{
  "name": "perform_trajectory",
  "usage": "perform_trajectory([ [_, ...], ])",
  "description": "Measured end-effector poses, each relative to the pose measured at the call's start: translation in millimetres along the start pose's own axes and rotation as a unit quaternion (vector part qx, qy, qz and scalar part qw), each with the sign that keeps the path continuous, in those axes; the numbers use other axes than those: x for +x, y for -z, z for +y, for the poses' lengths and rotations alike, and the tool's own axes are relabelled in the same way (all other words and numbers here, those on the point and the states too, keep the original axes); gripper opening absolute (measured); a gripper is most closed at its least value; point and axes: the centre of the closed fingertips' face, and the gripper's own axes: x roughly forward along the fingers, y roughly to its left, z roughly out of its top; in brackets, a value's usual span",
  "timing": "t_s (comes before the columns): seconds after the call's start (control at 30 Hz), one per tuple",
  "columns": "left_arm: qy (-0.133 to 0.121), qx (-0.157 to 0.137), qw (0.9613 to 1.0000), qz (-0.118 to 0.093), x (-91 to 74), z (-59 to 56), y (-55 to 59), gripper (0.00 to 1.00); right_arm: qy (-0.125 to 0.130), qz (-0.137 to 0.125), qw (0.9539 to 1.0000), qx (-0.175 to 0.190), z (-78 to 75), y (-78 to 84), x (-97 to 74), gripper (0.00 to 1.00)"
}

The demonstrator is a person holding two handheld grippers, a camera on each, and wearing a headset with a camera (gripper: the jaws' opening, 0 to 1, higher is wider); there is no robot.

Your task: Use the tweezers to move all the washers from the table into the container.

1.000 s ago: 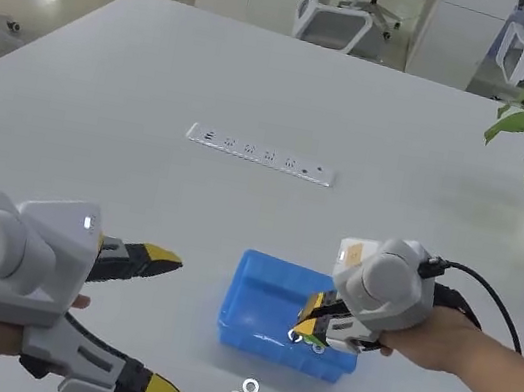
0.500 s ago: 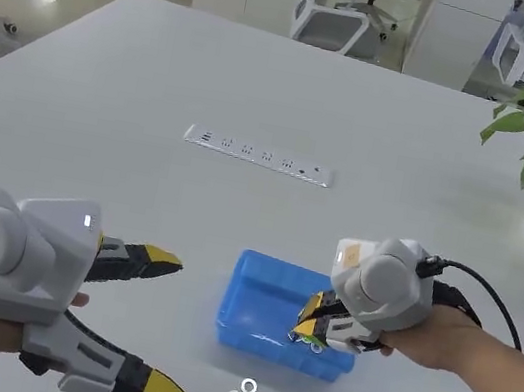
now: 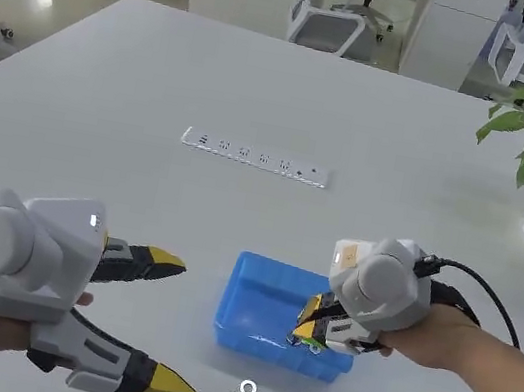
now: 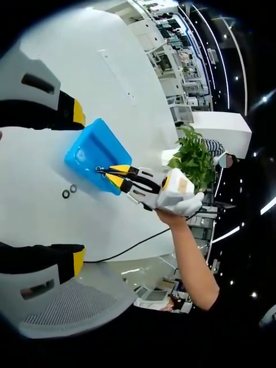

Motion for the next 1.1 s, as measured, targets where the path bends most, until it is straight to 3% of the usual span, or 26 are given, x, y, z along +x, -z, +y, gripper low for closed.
perform_trajectory([
  [0.33,-0.001,0.004,1.0,-0.002,0.6,0.8,-3.2,0.86,0.006,-0.006,1.0,-0.001,0.1,-4.5,-5.8,0.08],
  [0.63,-0.003,0.021,0.9998,0.005,6.1,3.9,-10.8,0.77,0.013,-0.011,0.9998,-0.005,0.1,-11.7,-17.9,0.08],
  [0.93,-0.025,0.036,0.999,0.01,9.7,13.2,-22.0,0.54,0.011,-0.02,0.9997,-0.009,8.4,-28.9,-38.1,0.07],
  [1.1,-0.013,0.044,0.9988,0.02,13.0,9.4,-25.9,0.35,0.007,-0.026,0.9996,-0.01,15.2,-38.3,-47.1,0.07],
])
